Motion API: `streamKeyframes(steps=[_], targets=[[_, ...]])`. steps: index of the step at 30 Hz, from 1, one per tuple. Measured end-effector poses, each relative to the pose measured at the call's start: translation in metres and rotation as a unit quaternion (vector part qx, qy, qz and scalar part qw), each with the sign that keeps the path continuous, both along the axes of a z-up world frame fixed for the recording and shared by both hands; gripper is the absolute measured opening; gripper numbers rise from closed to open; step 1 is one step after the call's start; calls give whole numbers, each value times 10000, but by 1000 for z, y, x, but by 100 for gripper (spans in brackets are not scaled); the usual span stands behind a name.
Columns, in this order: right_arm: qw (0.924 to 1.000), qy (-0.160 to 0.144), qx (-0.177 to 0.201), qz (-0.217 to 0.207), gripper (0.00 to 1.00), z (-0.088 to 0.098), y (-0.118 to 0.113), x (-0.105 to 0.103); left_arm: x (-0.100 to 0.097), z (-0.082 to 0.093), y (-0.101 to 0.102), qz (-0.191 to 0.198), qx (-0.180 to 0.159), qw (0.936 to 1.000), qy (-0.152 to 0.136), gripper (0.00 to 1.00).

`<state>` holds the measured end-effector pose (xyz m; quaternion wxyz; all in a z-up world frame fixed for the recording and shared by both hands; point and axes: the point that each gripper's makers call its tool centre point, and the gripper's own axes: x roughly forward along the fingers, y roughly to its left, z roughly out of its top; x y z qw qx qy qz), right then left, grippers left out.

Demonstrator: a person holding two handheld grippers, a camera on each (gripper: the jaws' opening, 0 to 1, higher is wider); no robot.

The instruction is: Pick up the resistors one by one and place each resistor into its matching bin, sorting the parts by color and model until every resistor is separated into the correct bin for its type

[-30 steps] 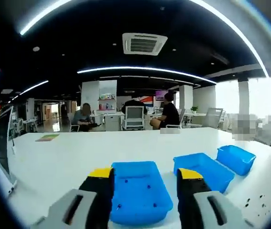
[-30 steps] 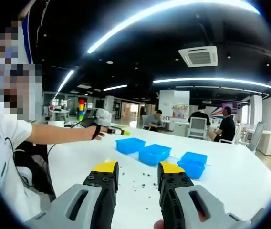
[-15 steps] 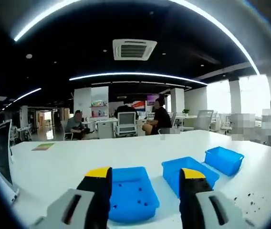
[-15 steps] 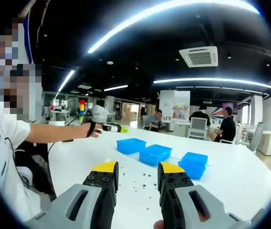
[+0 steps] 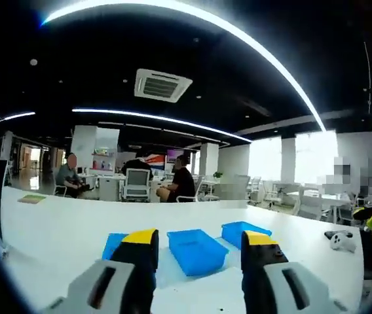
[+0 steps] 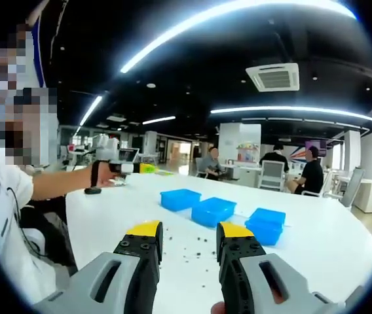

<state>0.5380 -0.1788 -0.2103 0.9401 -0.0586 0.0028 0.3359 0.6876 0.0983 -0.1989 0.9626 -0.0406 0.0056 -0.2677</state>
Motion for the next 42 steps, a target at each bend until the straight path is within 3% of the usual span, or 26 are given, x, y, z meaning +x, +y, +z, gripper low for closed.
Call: streamKeyframes(steps=[7, 17, 28, 34, 37, 39, 42], targets=[[10000, 35, -13, 36, 35, -2, 2, 2, -49, -12, -5, -278, 3, 9996, -31, 50], [10000, 86, -1, 29, 35, -5, 2, 4, -77, -28, -1, -374, -137, 9991, 134, 50], [10000, 90, 6, 23, 35, -5, 1, 5, -71, -38, -3, -333, -118, 9990, 267, 47], [10000, 82, 13, 8, 35, -5, 0, 6, -58, -45, -24, -457, 48, 9982, 395, 43], [10000, 75, 1, 25, 35, -5, 1, 5, -53, -58, -44, -655, 204, 9957, 622, 43], [10000, 66, 2, 17, 35, -4, 0, 5, -51, -80, -54, -610, 393, 9902, 1196, 43], [10000, 57, 11, -11, 35, -4, -3, 5, -47, -101, -74, -663, 756, 9854, 1377, 40]])
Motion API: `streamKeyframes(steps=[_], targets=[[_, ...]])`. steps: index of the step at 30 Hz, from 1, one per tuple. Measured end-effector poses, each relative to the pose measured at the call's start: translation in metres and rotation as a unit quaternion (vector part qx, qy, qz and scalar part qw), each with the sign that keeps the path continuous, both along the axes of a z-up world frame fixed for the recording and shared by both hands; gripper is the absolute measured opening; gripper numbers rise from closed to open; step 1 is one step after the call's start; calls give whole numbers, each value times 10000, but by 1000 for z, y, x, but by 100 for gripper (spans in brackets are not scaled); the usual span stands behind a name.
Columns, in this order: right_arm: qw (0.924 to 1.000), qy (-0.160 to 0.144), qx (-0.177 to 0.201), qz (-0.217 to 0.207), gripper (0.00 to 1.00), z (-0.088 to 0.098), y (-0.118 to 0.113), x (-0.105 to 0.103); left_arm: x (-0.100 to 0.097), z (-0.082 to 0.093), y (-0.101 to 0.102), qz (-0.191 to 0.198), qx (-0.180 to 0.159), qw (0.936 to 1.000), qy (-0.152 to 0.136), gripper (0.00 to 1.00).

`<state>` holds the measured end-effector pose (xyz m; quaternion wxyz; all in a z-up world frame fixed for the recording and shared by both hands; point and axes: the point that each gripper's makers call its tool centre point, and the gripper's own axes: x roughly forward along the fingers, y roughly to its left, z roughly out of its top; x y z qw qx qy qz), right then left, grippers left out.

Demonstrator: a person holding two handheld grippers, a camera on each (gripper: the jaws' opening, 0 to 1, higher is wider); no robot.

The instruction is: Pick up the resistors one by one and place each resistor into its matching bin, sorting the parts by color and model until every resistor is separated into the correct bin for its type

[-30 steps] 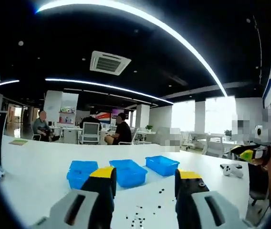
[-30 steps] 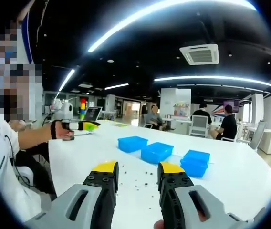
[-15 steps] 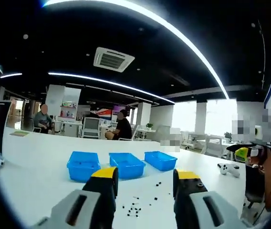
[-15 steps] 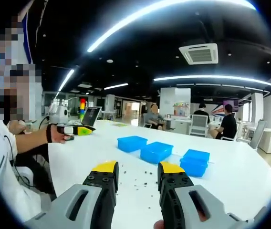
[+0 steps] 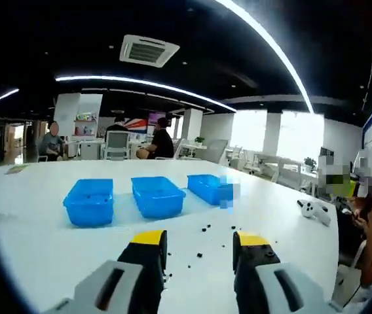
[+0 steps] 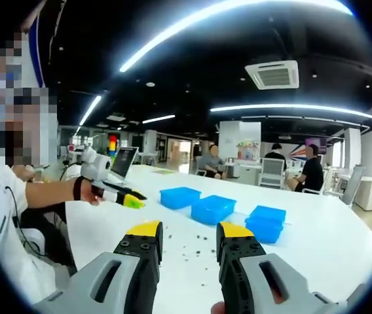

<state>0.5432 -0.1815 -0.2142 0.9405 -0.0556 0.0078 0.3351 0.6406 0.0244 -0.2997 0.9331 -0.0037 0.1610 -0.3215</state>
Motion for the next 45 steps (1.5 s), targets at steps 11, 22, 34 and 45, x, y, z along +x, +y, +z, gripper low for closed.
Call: streamKeyframes(steps=[11, 22, 34, 45], targets=[[10000, -26, 25, 0, 35, 2, -4, -1, 29, -71, -36, 5, 828, 9940, 714, 36], [10000, -35, 70, -34, 34, 2, -9, 1, 46, -87, -41, 96, 1055, 9918, 709, 34], [10000, -28, 80, -48, 34, 1, -10, 1, 51, -88, -43, 90, 1182, 9910, 620, 7], [10000, -36, 66, -34, 34, 2, -9, 0, 45, -55, -32, 87, 886, 9946, 539, 7]])
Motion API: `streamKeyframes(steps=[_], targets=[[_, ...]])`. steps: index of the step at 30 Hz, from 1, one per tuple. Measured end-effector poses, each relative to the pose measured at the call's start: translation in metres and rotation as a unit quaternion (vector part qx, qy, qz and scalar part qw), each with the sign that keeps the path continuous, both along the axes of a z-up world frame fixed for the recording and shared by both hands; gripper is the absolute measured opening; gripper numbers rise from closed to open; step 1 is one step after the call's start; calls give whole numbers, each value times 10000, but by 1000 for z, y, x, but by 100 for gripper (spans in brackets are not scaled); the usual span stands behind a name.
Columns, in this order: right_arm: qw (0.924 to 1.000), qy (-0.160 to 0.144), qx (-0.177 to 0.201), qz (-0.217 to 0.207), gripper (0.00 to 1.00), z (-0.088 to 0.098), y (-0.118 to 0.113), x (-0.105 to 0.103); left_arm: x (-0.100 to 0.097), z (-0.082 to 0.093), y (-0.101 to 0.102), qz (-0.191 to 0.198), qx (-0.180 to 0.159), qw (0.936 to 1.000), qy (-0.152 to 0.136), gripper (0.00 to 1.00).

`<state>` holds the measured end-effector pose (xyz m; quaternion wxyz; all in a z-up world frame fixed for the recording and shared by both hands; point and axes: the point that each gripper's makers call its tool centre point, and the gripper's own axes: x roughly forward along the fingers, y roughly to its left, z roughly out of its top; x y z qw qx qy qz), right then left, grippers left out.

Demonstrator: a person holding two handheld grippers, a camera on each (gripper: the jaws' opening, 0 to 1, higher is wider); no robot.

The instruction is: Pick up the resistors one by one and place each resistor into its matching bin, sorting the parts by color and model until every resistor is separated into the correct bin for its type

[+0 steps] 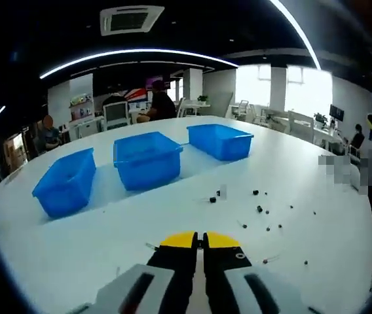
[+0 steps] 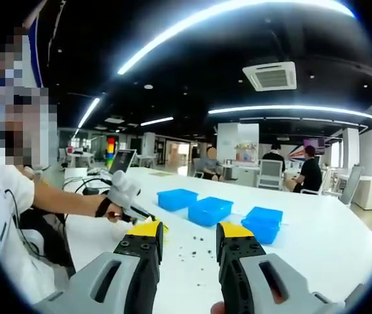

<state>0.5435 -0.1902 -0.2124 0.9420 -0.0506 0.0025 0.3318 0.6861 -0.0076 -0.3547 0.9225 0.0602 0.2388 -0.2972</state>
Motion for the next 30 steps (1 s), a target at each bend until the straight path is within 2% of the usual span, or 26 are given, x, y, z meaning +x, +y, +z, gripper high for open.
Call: streamKeyframes(steps=[7, 15, 22, 30], targets=[[10000, 3, -19, 25, 34, -1, 3, -1, -20, 52, 17, 15, -392, 9984, -395, 7], [10000, 28, -31, 43, 34, -2, 7, 0, -64, 97, 55, 147, -932, 9924, -790, 7], [9999, 87, -82, 80, 34, -6, 12, 1, -92, 115, 88, 390, -1256, 9860, -1029, 7], [9998, 137, -112, 84, 34, -10, 14, 2, -106, 120, 115, 625, -1524, 9800, -1117, 7]])
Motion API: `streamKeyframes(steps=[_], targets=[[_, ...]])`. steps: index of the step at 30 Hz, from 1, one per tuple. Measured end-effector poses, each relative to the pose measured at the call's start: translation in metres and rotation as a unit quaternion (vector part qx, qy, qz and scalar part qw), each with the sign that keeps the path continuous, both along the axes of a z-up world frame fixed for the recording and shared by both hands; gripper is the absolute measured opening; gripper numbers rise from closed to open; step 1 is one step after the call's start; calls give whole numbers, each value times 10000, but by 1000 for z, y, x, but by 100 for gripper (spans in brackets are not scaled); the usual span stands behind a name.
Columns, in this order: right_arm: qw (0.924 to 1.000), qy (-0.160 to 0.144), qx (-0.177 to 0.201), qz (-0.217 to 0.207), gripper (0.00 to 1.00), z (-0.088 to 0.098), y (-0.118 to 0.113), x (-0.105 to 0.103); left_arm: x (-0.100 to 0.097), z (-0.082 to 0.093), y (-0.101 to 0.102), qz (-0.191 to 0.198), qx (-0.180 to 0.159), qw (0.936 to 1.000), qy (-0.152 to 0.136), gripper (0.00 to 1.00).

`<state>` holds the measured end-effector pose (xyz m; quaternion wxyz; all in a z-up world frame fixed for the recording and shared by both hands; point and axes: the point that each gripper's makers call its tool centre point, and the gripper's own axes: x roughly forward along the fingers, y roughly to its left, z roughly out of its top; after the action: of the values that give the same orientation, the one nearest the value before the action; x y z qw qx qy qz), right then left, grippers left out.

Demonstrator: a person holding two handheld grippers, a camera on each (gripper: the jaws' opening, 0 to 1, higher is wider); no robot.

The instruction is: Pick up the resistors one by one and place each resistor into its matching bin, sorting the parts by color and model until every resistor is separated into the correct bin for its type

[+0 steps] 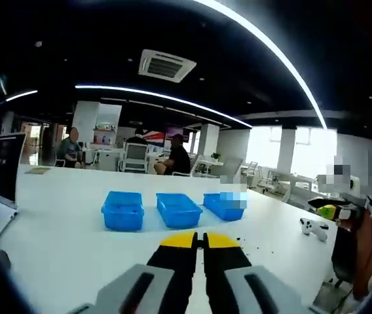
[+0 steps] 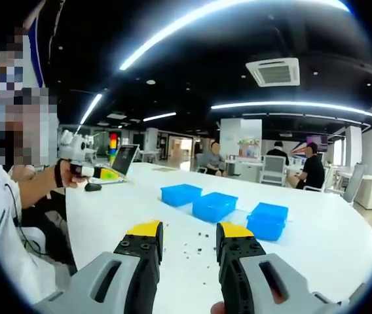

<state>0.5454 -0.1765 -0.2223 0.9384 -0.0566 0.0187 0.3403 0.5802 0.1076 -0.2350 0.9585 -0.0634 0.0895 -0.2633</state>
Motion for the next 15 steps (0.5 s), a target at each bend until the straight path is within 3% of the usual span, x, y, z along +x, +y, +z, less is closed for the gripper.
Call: streamKeyframes(steps=[11, 15], targets=[[10000, -7, -5, -11, 34, 1, -1, 0, 24, 5, 10, 165, -8, 9999, -40, 7], [10000, 1, -5, -5, 34, 0, -2, 0, 45, 5, 12, 236, 38, 9997, 11, 7]])
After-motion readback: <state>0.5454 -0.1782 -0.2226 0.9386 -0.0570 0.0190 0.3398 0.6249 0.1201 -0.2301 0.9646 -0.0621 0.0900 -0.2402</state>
